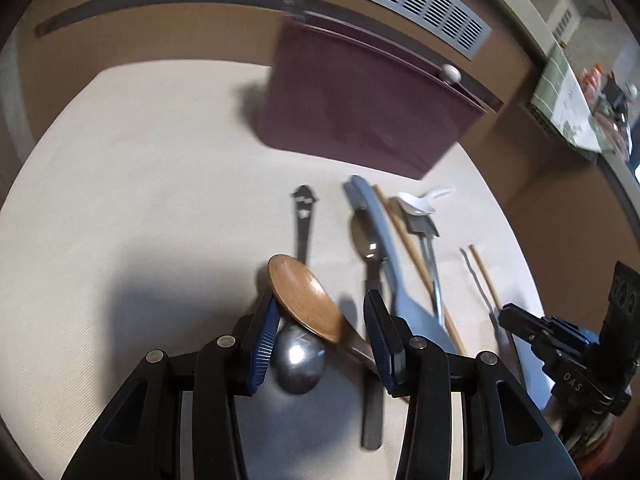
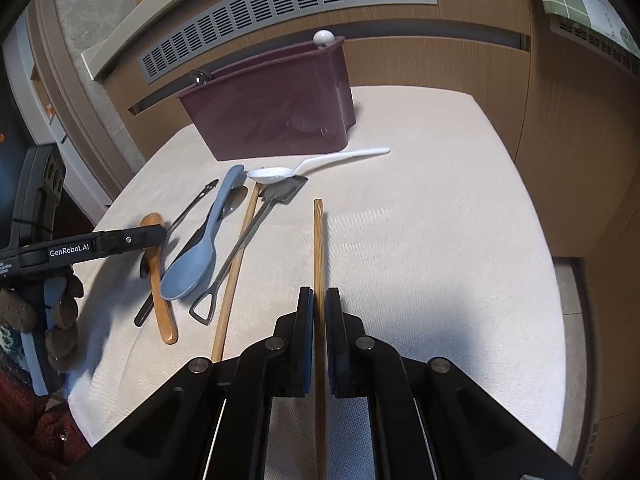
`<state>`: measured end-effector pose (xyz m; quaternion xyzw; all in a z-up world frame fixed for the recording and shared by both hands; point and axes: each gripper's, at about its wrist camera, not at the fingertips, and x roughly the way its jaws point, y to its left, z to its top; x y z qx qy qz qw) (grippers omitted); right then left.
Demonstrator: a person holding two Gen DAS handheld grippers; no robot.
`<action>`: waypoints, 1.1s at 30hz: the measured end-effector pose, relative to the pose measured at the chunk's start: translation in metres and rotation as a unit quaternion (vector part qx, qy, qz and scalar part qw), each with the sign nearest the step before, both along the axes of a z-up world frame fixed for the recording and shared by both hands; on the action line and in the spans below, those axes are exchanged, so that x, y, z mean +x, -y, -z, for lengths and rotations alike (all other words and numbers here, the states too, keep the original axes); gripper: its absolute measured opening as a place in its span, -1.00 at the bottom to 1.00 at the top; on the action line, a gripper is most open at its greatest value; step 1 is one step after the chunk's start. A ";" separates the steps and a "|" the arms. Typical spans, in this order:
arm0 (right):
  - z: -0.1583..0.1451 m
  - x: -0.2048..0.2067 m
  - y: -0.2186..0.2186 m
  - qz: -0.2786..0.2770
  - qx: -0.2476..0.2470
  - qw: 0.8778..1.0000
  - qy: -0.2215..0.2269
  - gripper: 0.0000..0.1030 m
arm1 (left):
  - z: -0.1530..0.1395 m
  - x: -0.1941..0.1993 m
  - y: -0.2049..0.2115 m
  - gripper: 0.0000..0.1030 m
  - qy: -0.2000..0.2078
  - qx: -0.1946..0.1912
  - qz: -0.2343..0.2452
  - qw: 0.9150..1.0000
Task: Organize utensils
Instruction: 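Grasp a wooden chopstick with the right tool while the left tool grasps the wooden spoon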
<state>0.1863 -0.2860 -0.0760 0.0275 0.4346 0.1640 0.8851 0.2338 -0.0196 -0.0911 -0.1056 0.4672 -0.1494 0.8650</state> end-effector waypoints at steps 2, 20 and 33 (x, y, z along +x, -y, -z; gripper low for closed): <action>0.002 0.000 0.000 0.002 0.000 1.000 -0.003 -0.89 | 0.000 0.003 0.009 -0.15 0.005 0.014 0.007 1.000; 0.003 0.000 0.003 0.014 -0.002 1.000 -0.004 -0.89 | -0.003 -0.012 0.013 -0.13 0.032 0.089 0.025 0.995; 0.004 0.001 0.002 0.009 -0.005 1.000 -0.007 -0.88 | -0.002 0.009 0.004 -0.22 -0.022 -0.001 0.012 1.000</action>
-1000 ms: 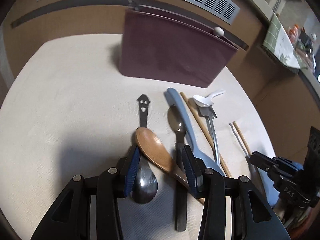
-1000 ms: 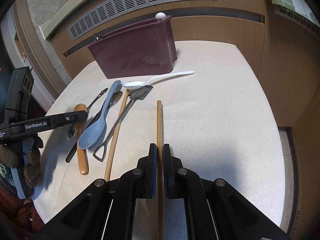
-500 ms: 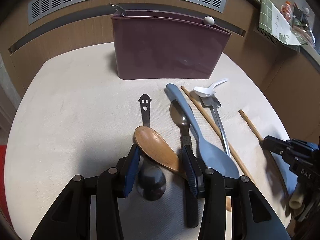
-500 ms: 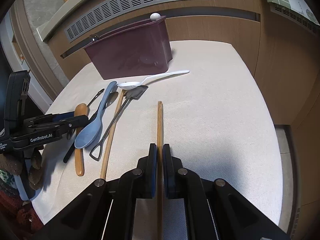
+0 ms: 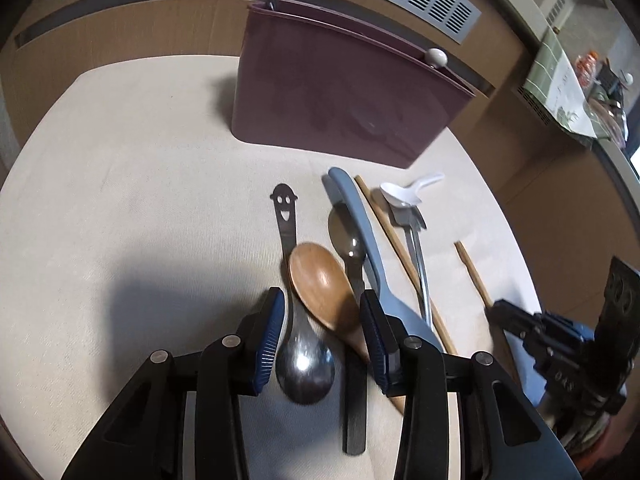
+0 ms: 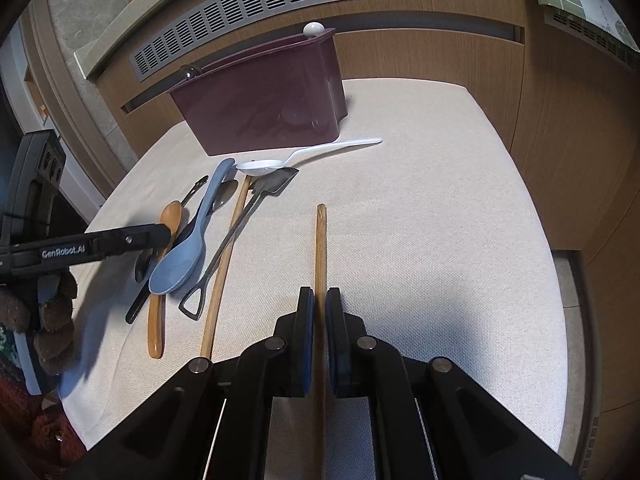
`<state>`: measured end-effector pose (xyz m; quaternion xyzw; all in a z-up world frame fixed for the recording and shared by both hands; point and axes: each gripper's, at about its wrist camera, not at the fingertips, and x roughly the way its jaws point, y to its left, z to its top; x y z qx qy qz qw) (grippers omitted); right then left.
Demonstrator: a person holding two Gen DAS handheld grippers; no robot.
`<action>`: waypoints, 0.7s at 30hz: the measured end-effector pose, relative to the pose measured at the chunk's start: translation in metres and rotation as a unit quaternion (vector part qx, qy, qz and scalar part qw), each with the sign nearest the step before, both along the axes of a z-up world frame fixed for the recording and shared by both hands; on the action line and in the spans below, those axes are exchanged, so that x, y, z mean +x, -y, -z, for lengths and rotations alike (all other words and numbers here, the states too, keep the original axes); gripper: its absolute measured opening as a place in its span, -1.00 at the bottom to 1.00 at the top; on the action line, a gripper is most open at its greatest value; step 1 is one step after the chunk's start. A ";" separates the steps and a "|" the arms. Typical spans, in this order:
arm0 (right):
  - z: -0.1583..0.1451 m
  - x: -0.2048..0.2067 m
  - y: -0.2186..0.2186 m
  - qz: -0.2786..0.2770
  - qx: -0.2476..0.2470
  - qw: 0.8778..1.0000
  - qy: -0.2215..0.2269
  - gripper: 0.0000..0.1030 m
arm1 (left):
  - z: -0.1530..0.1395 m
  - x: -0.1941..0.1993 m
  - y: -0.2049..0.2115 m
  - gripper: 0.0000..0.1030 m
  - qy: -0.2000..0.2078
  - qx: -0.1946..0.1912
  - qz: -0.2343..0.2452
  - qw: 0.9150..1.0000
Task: Organize utensils
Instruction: 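Grasp a wooden chopstick with the right tool while the left tool grasps the wooden spoon, then lift chopstick and wooden spoon, lower them into the maroon holder, open both tools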
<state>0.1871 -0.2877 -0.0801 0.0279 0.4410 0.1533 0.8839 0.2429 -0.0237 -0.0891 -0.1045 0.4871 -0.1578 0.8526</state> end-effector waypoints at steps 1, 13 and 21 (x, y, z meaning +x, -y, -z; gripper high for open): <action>0.000 0.000 0.000 0.000 0.000 1.000 0.000 -0.88 | 0.000 0.003 0.002 -0.22 -0.002 0.002 -0.003 1.000; -0.001 0.000 -0.003 -0.002 -0.003 1.000 0.005 -0.86 | -0.001 0.000 0.008 -0.88 0.030 0.036 -0.017 0.999; 0.000 0.003 -0.004 -0.002 -0.005 1.000 0.002 -0.83 | -0.038 -0.043 -0.015 -0.91 0.094 -0.009 -0.027 0.995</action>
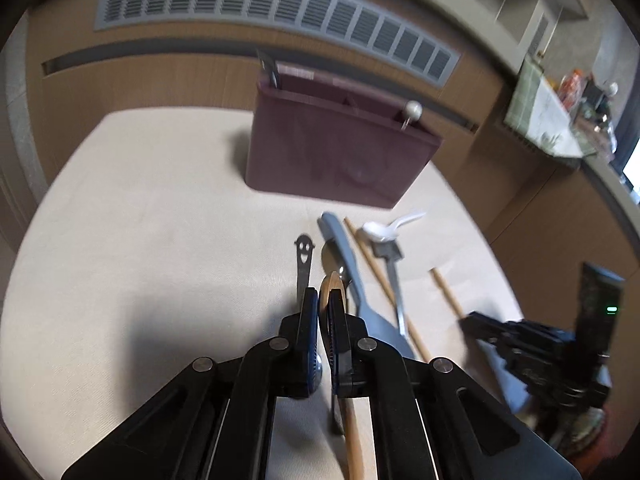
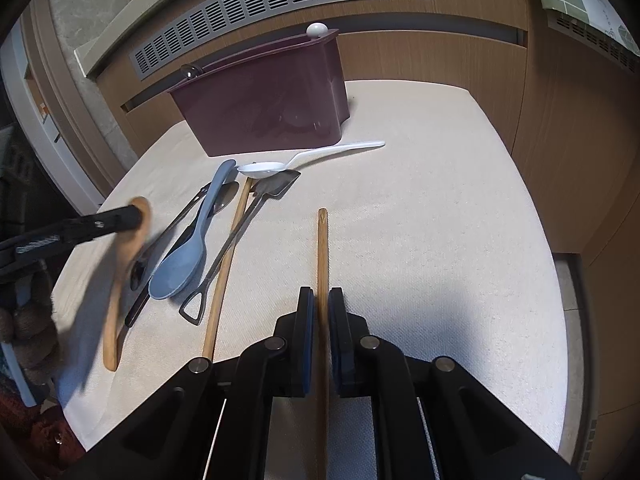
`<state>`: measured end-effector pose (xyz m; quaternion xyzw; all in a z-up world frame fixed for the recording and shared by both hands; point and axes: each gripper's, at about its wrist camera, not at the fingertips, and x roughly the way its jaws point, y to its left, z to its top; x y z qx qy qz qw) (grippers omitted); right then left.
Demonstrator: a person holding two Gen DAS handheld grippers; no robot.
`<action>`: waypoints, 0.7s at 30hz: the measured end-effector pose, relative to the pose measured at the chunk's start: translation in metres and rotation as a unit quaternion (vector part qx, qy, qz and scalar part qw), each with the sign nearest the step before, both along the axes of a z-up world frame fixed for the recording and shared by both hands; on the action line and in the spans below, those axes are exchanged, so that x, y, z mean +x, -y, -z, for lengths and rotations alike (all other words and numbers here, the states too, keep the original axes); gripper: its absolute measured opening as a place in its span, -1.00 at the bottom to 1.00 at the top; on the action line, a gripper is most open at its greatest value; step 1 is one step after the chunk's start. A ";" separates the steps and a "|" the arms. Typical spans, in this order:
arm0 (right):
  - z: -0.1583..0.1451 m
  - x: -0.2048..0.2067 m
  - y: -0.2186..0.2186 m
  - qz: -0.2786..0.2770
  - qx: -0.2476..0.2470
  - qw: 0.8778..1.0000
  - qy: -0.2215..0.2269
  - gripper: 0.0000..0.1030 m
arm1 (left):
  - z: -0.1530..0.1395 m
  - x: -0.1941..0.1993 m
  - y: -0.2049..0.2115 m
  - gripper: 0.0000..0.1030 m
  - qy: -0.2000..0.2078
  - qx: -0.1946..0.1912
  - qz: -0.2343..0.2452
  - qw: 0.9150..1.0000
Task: Organize utensils
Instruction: 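Lift chopstick and wooden spoon, lower them into the maroon holder, open both tools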
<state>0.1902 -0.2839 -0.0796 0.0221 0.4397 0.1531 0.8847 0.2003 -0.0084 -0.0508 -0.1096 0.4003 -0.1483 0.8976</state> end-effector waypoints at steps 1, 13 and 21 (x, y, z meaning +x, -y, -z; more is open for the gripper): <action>0.000 0.001 -0.001 -0.001 -0.001 1.000 -0.001 -0.83 | -0.005 -0.003 -0.002 -0.91 0.009 -0.002 -0.003 1.000; 0.001 0.037 -0.024 -0.027 -0.068 0.997 0.002 -0.88 | -0.045 -0.029 0.007 -0.91 0.089 0.033 0.009 0.995; -0.047 0.005 -0.020 -0.023 -0.030 0.995 0.089 -0.89 | -0.059 -0.042 0.017 -0.91 0.113 0.048 0.016 0.992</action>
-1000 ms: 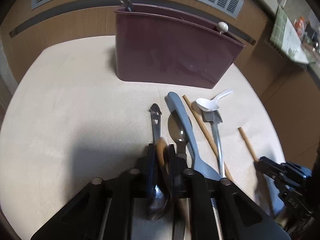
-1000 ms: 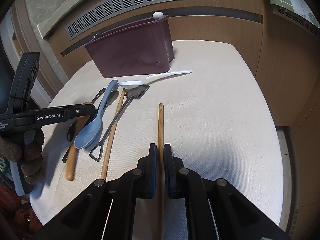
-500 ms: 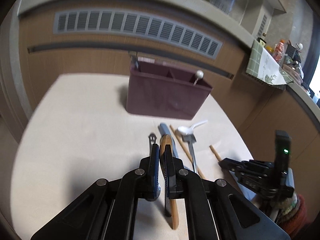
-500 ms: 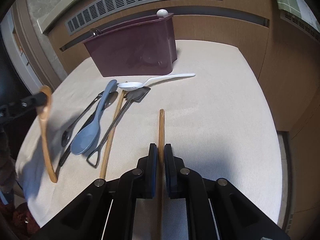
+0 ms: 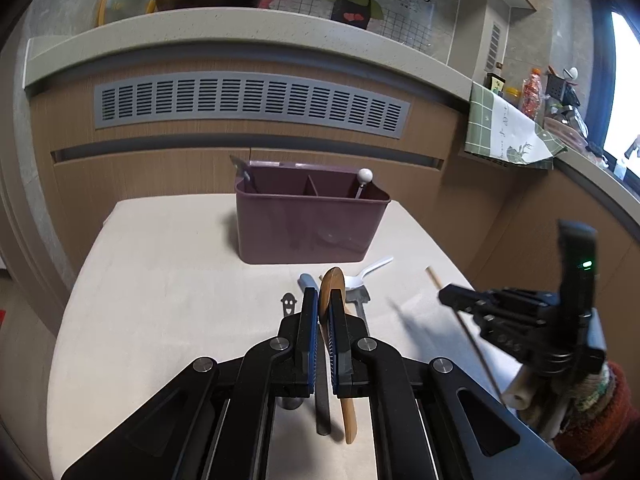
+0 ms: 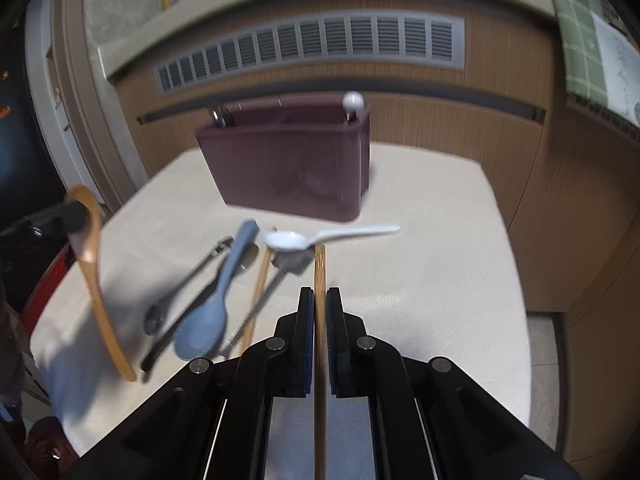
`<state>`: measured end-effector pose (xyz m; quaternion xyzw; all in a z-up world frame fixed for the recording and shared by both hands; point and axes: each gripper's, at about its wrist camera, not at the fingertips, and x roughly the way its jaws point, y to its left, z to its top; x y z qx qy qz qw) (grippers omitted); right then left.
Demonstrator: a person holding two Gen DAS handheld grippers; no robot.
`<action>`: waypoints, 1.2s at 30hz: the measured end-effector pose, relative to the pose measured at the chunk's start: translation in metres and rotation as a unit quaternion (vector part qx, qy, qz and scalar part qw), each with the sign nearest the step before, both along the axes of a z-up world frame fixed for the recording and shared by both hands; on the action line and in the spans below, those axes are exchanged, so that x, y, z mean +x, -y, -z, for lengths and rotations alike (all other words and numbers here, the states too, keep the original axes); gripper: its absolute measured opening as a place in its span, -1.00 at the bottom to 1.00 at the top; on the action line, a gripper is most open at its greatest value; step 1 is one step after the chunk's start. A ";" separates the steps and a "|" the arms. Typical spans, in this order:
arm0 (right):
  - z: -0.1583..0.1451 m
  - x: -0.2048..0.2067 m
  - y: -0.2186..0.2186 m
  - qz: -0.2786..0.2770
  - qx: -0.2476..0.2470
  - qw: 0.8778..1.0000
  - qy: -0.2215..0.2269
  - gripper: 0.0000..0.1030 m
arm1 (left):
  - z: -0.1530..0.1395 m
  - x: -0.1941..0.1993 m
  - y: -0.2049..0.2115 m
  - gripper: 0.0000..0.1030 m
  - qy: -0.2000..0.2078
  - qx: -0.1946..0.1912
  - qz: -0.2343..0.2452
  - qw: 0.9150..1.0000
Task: Organize utensils
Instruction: 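Lift chopstick and wooden spoon, lower them into the maroon holder, open both tools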
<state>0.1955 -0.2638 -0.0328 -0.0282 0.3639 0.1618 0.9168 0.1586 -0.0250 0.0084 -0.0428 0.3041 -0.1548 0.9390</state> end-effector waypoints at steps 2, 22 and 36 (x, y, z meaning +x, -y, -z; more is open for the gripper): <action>-0.011 -0.009 0.003 0.002 0.006 1.000 0.020 -0.89 | -0.003 -0.004 0.003 -0.91 0.007 0.004 0.001 1.000; -0.120 -0.020 -0.002 -0.002 0.048 0.986 0.159 -0.88 | -0.101 0.006 0.006 -0.91 0.106 0.008 0.010 0.994; -0.259 0.038 -0.032 -0.025 0.137 0.928 0.346 -0.88 | -0.167 0.112 -0.014 -0.91 0.201 -0.039 -0.060 0.977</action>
